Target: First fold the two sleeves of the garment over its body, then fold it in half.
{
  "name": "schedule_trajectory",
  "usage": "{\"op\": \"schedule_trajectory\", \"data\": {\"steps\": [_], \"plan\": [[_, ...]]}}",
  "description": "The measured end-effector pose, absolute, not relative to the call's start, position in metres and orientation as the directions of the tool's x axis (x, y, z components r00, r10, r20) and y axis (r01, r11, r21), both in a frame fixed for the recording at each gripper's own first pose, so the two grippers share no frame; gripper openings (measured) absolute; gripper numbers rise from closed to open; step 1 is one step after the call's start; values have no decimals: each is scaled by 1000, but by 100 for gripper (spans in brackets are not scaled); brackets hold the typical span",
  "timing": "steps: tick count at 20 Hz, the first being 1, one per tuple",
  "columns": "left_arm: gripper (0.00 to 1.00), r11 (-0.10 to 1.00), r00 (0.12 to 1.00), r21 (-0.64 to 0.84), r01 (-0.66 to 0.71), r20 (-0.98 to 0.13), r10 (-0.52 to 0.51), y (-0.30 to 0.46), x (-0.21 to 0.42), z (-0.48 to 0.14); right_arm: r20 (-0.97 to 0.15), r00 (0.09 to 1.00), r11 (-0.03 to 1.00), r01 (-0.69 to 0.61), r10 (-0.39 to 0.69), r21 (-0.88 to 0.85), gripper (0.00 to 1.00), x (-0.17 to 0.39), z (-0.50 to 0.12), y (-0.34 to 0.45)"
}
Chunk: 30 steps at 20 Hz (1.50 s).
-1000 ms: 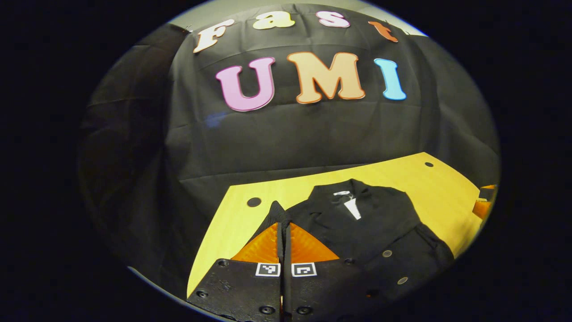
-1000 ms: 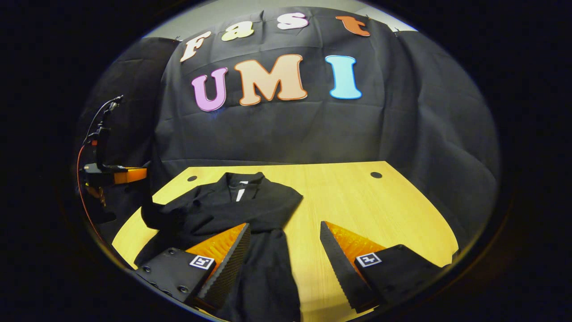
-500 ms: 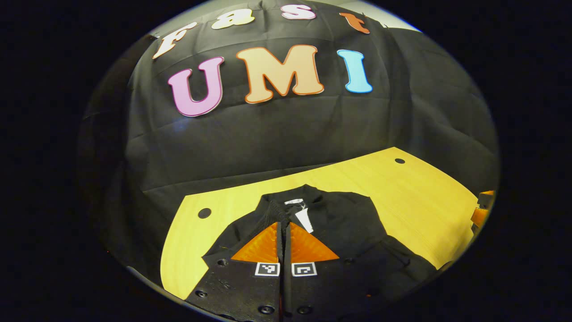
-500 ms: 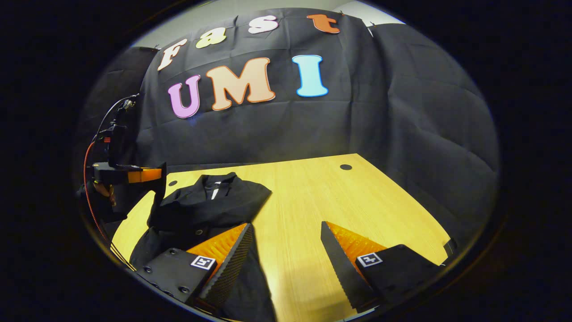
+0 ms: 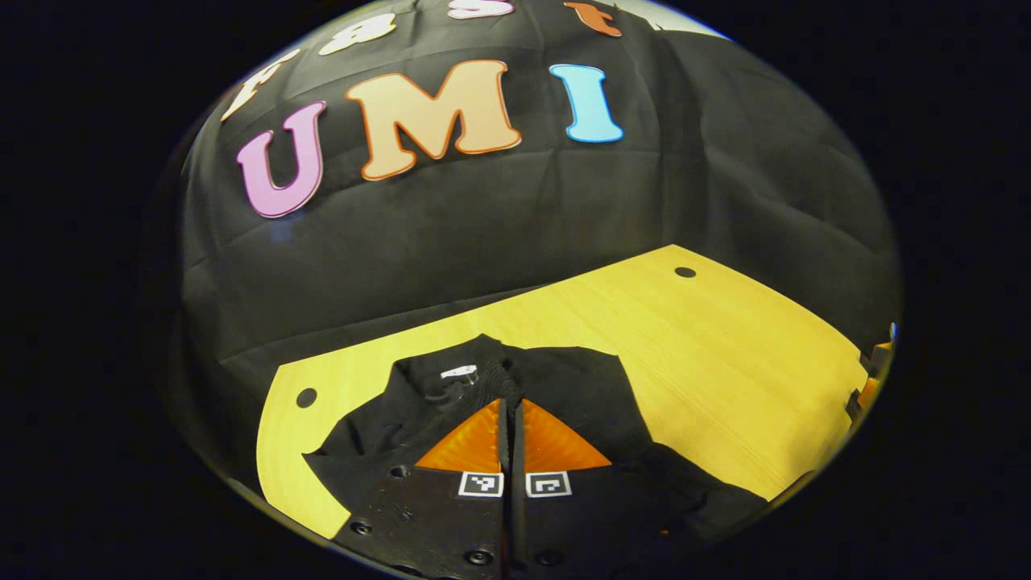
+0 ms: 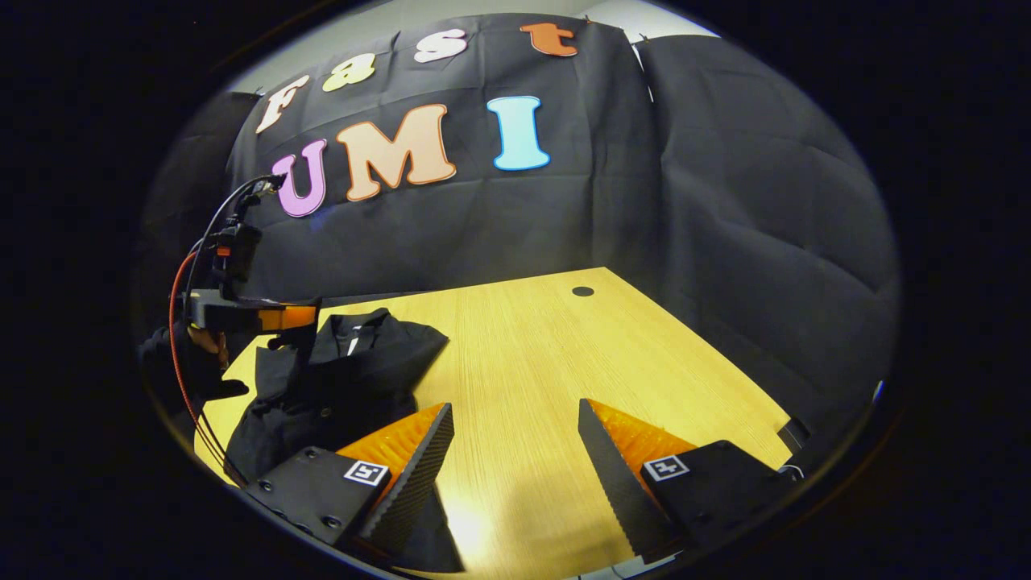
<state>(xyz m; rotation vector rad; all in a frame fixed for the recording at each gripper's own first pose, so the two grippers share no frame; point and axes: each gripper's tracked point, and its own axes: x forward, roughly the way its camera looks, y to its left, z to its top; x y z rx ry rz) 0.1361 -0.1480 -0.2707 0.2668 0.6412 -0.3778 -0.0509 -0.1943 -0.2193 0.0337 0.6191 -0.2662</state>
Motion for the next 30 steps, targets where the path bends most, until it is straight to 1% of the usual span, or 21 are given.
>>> {"op": "schedule_trajectory", "data": {"steps": [3, 5, 6, 7, 9, 10, 12, 15, 16, 17, 19, 22, 23, 24, 25, 26, 27, 28, 30], "plan": [[0, 890, 736, 134, 437, -622, -268, -171, 142, -270, -587, 778, 967, 252, -226, -38, 99, -52, -224, -198], [0, 900, 760, 158, 406, -606, -236, -173, 149, -266, -588, 781, 971, 236, -209, -32, 99, -50, -225, -201], [4, 913, 769, 145, 382, -598, -226, -176, 152, -264, -588, 784, 974, 225, -200, -31, 99, -50, -227, -202], [27, 925, 785, 134, 357, -579, -219, -177, 149, -253, -590, 786, 978, 206, -183, -28, 99, -49, -227, -201], [100, 944, 820, 126, 306, -539, -193, -167, 143, -232, -597, 789, 986, 166, -142, -16, 99, -50, -228, -200], [94, 952, 835, 132, 277, -524, -170, -157, 138, -222, -602, 790, 990, 140, -115, -6, 98, -51, -228, -198], [95, 964, 852, 127, 233, -504, -139, -137, 119, -206, -604, 794, 997, 82, -64, 2, 98, -51, -229, -191], [95, 974, 869, 135, 180, -485, -94, -96, 83, -187, -612, 791, 999, 34, -28, -2, 99, -52, -231, -179], [95, 976, 875, 148, 160, -478, -71, -78, 71, -183, -610, 793, 1000, 25, -16, 7, 95, -54, -231, -169], [95, 978, 879, 163, 133, -475, -40, -59, 59, -181, -609, 793, 1000, 18, -6, 14, 99, -54, -231, -160], [94, 980, 874, 174, 94, -485, 2, -24, 30, -184, -618, 786, 1000, -1, 9, 13, 99, -59, -236, -141], [94, 984, 857, 172, 45, -514, 51, 23, -14, -191, -634, 773, 1000, -19, 15, 1, 99, -76, -242, -117], [95, 985, 852, 170, 36, -520, 59, 36, -29, -194, -632, 774, 1000, -25, 18, -2, 95, -82, -243, -109], [95, 986, 848, 168, 25, -525, 68, 48, -43, -197, -640, 768, 1000, -27, 12, -14, 99, -89, -247, -104], [94, 986, 837, 166, 17, -542, 76, 59, -56, -203, -653, 757, 999, -25, 4, -23, 94, -95, -252, -100], [94, 987, 828, 163, 15, -556, 80, 68, -70, -209, -658, 753, 999, -24, 1, -27, 99, -104, -255, -95], [94, 987, 820, 162, 12, -566, 83, 75, -81, -213, -662, 750, 999, -21, -7, -34, 99, -110, -258, -92], [95, 987, 811, 161, 8, -579, 88, 83, -93, -219, -669, 743, 999, -16, -17, -43, 95, -118, -262, -90], [94, 989, 791, 149, 1, -605, 90, 94, -113, -231, -684, 729, 999, -8, -31, -53, 95, -131, -271, -87]]}}
